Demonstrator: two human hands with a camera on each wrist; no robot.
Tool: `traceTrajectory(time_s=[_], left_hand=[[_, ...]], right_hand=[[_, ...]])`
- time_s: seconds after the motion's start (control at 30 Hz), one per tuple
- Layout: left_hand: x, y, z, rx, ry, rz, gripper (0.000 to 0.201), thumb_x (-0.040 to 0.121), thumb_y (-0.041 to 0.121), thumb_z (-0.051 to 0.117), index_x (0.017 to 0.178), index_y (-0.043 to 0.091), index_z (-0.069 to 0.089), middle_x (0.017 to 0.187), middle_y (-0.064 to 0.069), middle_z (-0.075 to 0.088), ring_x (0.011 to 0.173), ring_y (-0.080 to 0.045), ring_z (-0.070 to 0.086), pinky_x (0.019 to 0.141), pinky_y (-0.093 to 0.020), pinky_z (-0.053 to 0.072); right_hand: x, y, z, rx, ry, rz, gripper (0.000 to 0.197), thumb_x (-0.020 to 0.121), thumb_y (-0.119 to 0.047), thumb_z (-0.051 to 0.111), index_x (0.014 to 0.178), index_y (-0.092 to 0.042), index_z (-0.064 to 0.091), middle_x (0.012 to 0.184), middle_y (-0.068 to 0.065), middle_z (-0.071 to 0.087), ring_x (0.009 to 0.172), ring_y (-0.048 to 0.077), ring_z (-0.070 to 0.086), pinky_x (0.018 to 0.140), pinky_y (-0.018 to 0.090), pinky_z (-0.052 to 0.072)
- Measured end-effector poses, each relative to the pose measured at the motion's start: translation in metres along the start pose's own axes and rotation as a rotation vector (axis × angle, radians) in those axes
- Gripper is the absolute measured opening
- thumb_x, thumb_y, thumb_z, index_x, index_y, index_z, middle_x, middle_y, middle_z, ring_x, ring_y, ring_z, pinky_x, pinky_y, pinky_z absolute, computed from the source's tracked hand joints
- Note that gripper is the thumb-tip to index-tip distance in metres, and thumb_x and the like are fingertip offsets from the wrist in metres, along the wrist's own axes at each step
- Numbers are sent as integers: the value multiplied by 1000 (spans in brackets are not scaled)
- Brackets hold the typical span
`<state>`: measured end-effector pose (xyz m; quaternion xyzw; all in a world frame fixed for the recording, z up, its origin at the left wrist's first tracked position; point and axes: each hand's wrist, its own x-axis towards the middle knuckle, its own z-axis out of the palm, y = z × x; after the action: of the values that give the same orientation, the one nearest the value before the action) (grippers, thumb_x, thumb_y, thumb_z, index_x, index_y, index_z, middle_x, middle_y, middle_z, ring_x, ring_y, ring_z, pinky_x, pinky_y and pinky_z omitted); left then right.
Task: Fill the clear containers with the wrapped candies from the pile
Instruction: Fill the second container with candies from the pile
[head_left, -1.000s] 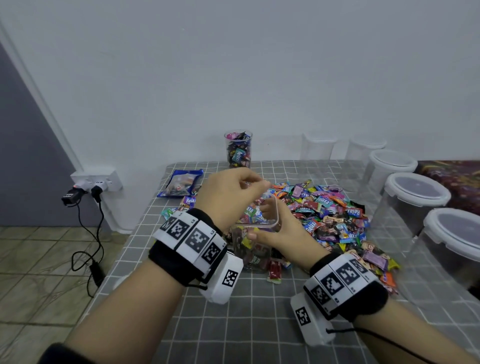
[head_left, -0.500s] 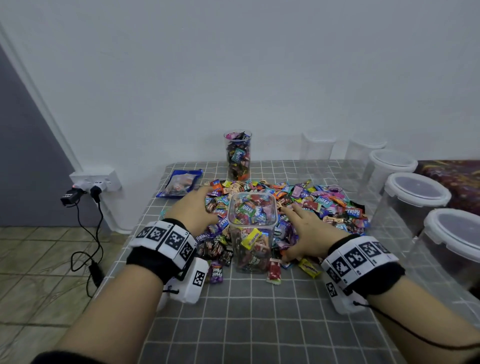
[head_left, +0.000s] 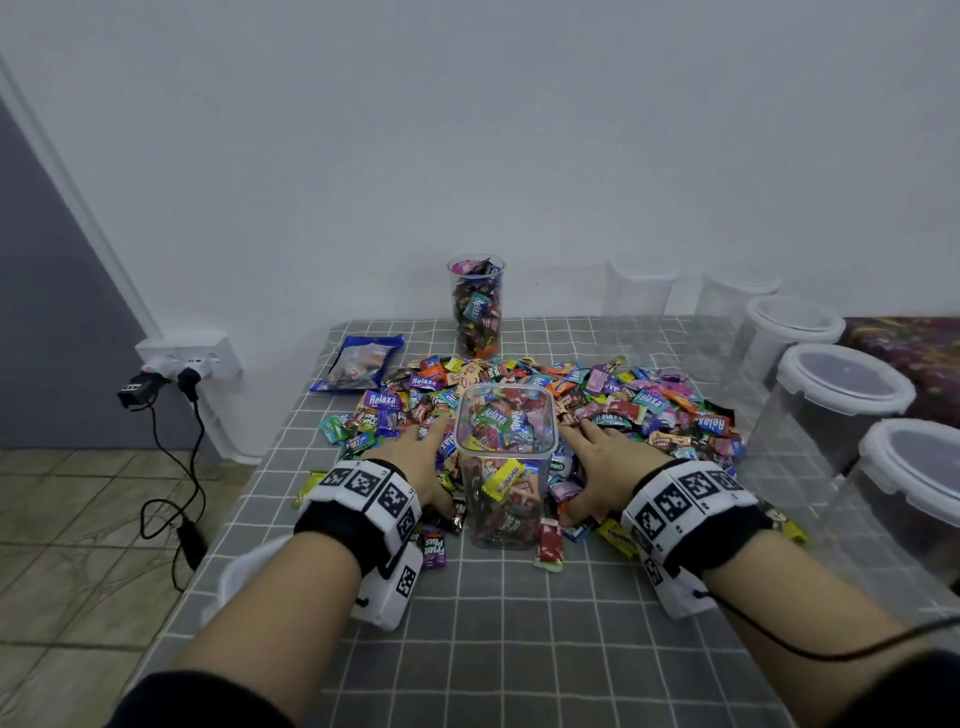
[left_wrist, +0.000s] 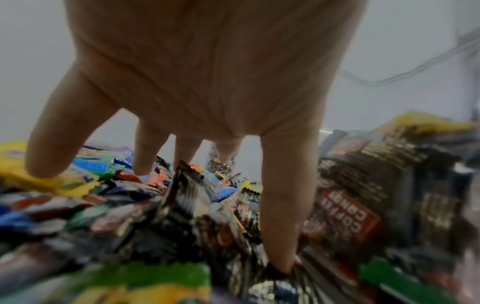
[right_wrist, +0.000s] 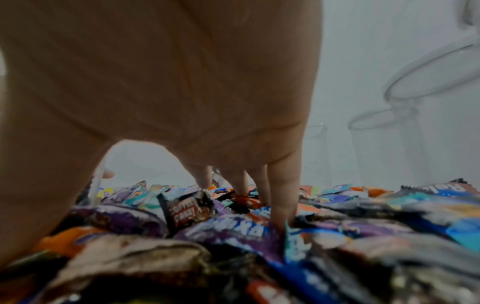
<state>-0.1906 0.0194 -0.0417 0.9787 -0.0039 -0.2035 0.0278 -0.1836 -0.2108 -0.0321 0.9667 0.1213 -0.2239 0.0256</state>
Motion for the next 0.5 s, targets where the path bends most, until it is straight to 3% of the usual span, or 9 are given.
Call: traceTrajectory(time_s=[0.13,0.3,0.4,0.5], left_hand=[[2,0,-1,21,-53,10,110,72,47,74,149,38,-5,156,-9,13,130,-36,40,98,-50,44],[-3,4,0,71,-73,30,77,76,48,69,142,37,31,153,-4,21,125,-32,46,95,-47,47],[-7,4,3,73,-29,41,64,81,45,66,138,38,38,146,-3,37,122,-27,50,92,-41,48],[-11,6,2,61,12,45,56,85,36,64,137,35,43,129,-3,56,113,-24,55,89,-36,49]], right_hand=[[0,-2,2,-45,-10,-6,107,75,-62,66,151,-30,-3,160,4,-5,146,30,4,111,50,27],[3,-2,3,-72,5,-21,99,75,-63,64,150,-31,10,157,5,10,140,33,18,107,48,35],[3,-3,5,-83,62,-43,84,78,-58,64,146,-29,26,146,7,31,130,31,34,101,44,42],[2,-4,6,-78,120,-57,64,83,-50,64,138,-26,40,137,6,41,123,29,44,96,40,45]])
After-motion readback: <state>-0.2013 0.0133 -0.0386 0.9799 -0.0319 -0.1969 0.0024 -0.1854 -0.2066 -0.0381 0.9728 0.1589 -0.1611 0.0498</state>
